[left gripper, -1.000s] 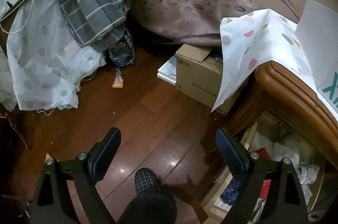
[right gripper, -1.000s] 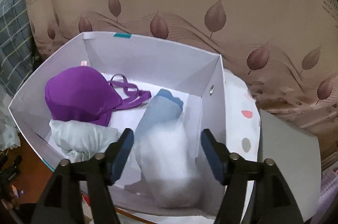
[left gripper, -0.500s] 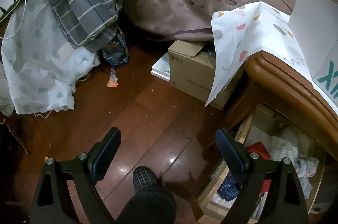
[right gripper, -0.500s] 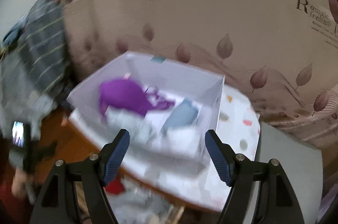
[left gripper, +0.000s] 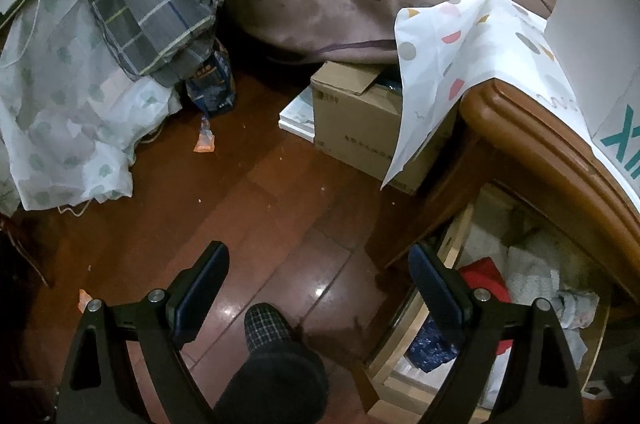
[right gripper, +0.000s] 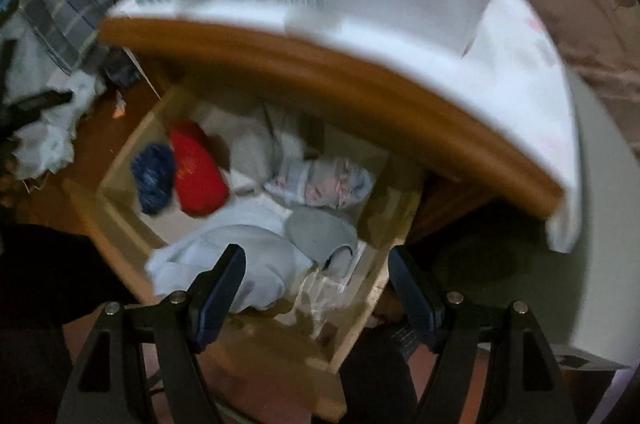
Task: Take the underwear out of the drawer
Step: 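Move the open right tool back into the drawer over the grey socks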
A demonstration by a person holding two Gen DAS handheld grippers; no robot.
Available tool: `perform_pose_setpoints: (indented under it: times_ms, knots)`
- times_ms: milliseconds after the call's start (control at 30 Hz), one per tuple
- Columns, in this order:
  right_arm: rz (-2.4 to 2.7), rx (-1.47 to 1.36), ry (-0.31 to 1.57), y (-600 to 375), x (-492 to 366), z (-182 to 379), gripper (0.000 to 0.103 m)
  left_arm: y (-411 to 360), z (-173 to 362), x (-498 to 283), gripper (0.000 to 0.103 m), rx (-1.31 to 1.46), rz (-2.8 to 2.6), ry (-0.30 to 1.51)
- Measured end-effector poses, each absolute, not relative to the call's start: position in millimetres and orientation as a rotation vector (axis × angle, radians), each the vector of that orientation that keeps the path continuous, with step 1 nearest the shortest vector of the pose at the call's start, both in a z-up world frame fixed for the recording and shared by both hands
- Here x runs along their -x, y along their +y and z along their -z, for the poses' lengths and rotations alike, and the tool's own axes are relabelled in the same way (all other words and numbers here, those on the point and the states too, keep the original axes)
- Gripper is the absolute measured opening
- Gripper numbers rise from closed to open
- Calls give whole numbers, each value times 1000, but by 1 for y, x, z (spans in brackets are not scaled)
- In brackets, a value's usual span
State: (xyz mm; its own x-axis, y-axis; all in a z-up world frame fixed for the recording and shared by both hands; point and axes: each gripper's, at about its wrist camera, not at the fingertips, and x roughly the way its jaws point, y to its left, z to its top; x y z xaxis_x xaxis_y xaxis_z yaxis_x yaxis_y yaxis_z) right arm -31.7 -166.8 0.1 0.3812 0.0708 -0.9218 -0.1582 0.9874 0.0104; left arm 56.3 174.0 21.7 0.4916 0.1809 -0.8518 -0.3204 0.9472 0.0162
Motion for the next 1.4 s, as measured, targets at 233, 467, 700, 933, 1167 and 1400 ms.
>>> perform_pose_setpoints:
  times_ms: [233,467,700,933,1167,1400]
  knots:
    - [-154,232,1226,-147,9,55,71,172,-21,-58,89,146,-293,1020]
    - [-91,332,1262,-137,-6,90,66,165,-21,-57,89,126,-277,1017]
    - [-130,450,1290,-122,-11,113,66,164,-21,-58,89,127,-264,1034]
    - [-197,504,1351,-119,-21,142,66,162,-21,-58,89,125,-262,1030]
    - [-250,548,1360,-110,-34,153,79,158,-21,-58,89,113,-247,1028]
    - [-280,524,1343,-118,-56,166,84,157,-19,-59,89,108,-236,1042]
